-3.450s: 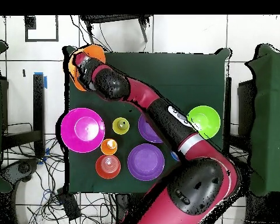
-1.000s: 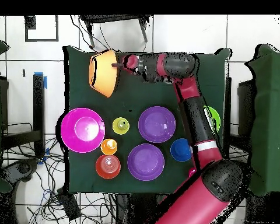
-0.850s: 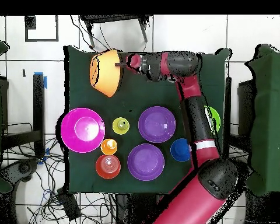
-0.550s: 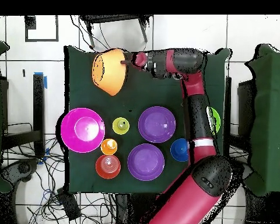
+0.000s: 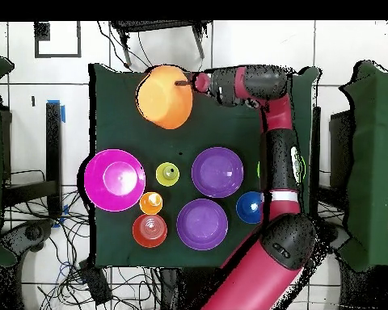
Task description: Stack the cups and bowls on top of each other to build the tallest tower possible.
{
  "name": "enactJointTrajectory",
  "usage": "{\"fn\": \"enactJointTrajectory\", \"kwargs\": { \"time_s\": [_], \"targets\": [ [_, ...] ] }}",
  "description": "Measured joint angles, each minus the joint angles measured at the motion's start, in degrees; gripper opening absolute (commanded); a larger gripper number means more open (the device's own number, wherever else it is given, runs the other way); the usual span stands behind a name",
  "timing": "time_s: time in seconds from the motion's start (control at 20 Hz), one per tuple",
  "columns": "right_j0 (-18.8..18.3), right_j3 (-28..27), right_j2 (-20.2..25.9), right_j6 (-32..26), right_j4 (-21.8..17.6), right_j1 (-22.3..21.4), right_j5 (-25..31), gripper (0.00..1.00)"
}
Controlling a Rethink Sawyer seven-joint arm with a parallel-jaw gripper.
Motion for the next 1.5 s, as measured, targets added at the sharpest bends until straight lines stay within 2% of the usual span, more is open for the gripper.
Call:
{"fn": "enactJointTrajectory", "kwargs": {
  "time_s": [0.3,0.35,0.45,0.5,0.65,0.8,0.85,1.2,1.35,1.5],
  "targets": [
    [-1.5,1.4,-2.4,-2.4,-4.4,-1.3,-5.8,1.0],
    [-2.6,3.4,-3.9,-2.4,-6.2,-2.7,-9.7,1.0],
    [-3.4,4.9,-4.6,-2.4,-7.2,-3.7,-12.0,1.0],
    [-4.5,7.3,-5.6,-2.4,-8.3,-5.4,-15.5,1.0],
    [-5.6,9.6,-6.5,-2.4,-9.5,-7.3,-19.0,1.0],
    [-6.7,12.8,-8.0,-2.4,-11.4,-11.1,-23.8,1.0],
    [-6.8,14.8,-9.3,-2.4,-12.6,-14.2,-26.5,1.0],
    [-6.2,23.6,-13.5,-1.0,-13.8,-26.0,-32.5,1.0],
    [-5.5,28.0,-14.6,1.4,-13.1,-30.6,-35.0,1.0],
    [-3.3,33.7,-16.5,8.1,-11.1,-36.2,-40.0,1.0]
  ]
}}
